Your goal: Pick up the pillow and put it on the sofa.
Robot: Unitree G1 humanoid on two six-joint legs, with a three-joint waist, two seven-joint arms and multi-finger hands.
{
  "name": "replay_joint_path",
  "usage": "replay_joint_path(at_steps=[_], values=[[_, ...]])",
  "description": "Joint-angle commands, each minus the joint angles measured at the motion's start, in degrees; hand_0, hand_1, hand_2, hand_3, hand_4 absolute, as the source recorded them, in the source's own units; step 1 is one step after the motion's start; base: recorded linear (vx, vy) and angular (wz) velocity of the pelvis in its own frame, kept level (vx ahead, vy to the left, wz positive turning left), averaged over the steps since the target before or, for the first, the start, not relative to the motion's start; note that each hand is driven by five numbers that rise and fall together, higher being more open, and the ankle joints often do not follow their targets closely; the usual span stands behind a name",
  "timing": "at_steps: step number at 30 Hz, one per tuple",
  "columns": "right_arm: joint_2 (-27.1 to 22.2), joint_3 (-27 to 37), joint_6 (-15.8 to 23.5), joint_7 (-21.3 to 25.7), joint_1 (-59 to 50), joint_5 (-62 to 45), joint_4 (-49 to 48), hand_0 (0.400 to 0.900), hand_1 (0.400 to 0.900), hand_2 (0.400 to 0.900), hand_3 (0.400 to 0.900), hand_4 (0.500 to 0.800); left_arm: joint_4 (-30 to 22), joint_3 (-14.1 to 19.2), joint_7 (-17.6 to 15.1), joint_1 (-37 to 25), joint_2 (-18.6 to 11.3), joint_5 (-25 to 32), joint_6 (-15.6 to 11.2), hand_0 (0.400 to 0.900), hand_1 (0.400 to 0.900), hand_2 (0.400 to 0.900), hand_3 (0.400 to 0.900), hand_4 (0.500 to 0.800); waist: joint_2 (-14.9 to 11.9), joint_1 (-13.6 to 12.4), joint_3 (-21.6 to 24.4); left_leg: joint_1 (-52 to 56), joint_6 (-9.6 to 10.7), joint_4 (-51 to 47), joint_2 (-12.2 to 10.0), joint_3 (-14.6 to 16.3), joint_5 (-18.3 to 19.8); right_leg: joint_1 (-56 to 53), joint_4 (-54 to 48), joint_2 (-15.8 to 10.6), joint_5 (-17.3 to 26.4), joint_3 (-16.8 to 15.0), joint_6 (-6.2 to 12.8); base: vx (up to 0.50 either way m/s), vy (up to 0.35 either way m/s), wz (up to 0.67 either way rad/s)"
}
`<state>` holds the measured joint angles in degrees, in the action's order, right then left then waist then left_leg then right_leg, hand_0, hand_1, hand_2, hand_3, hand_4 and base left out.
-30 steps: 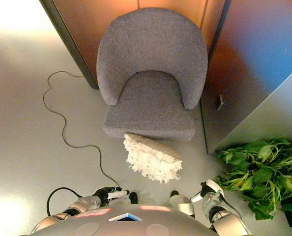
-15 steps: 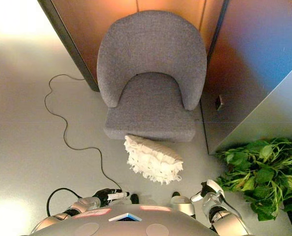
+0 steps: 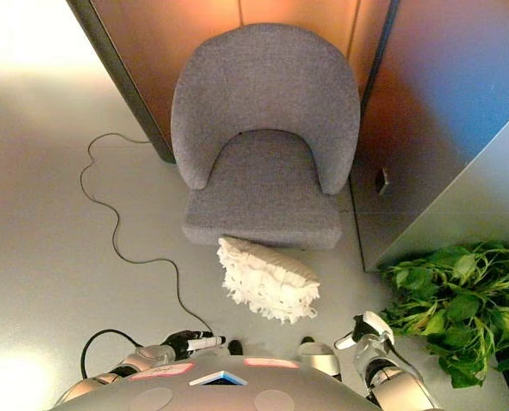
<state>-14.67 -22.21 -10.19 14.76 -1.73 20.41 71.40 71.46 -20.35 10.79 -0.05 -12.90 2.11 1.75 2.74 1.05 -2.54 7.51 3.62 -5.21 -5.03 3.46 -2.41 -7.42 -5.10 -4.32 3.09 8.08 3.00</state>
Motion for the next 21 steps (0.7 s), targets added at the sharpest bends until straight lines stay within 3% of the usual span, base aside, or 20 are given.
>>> replay_joint_path(at_steps=[1, 4, 10, 16, 21], values=[[-2.2, -2.1, 0.9, 2.9, -9.2, -2.0, 0.0, 0.9, 0.9, 0.9, 0.9, 0.8, -1.1, -0.5, 0.1, -5.6, -1.9, 2.0, -3.5, 0.9, 0.9, 0.9, 0.9, 0.8, -3.6, -2.5, -4.8, -0.8, -1.2, 3.6, 1.0, 1.7, 6.7, 1.5, 3.8, -3.8, -3.9, 1.0, 4.53, -0.04, -0.054, 0.18], [-3.3, -3.0, 0.7, 3.8, -13.2, -5.0, -0.4, 0.9, 0.9, 0.9, 0.9, 0.8, -2.6, -2.8, 0.3, -7.5, -2.5, 4.4, -4.3, 0.9, 0.9, 0.9, 0.9, 0.8, -3.2, -3.8, -6.9, -5.2, -1.5, 5.8, 1.0, 0.5, 6.2, 5.7, 7.5, -4.2, -4.7, 1.7, 3.93, -0.18, -0.076, 0.26], [-6.5, -4.6, -1.5, 4.1, -29.7, -10.7, -0.1, 0.9, 0.9, 0.9, 0.9, 0.8, -4.7, -6.3, -0.4, -15.2, -4.3, 12.6, -7.8, 0.9, 0.9, 0.9, 0.9, 0.8, -1.4, -5.8, -16.1, -19.2, -1.4, 13.7, 2.3, -3.5, 3.9, 18.5, 17.2, -5.1, -5.9, 3.1, 2.41, -0.27, -0.078, 0.28], [-11.0, -5.2, -2.0, 2.2, -38.1, -15.6, -1.4, 0.9, 0.9, 0.9, 0.9, 0.8, -15.5, -6.4, 0.0, -16.5, -7.4, 19.6, -9.8, 0.9, 0.9, 0.9, 0.9, 0.8, 0.8, -8.3, -21.9, -30.7, -2.1, 23.2, 5.8, -6.4, 4.6, 29.2, 26.8, -7.0, -7.4, 3.9, 1.43, -0.14, -0.031, 0.28], [-13.8, -5.3, -3.3, 0.2, -43.5, -16.3, -1.8, 0.9, 0.9, 0.9, 0.9, 0.8, -24.6, -6.9, 1.1, -16.1, -9.7, 25.1, -9.8, 0.9, 0.9, 0.9, 0.9, 0.8, 2.4, -9.6, -24.6, -37.2, -2.8, 31.1, 6.6, -5.6, 7.2, 36.1, 36.0, -9.3, -10.2, 4.1, 0.51, -0.09, 0.045, 0.14]])
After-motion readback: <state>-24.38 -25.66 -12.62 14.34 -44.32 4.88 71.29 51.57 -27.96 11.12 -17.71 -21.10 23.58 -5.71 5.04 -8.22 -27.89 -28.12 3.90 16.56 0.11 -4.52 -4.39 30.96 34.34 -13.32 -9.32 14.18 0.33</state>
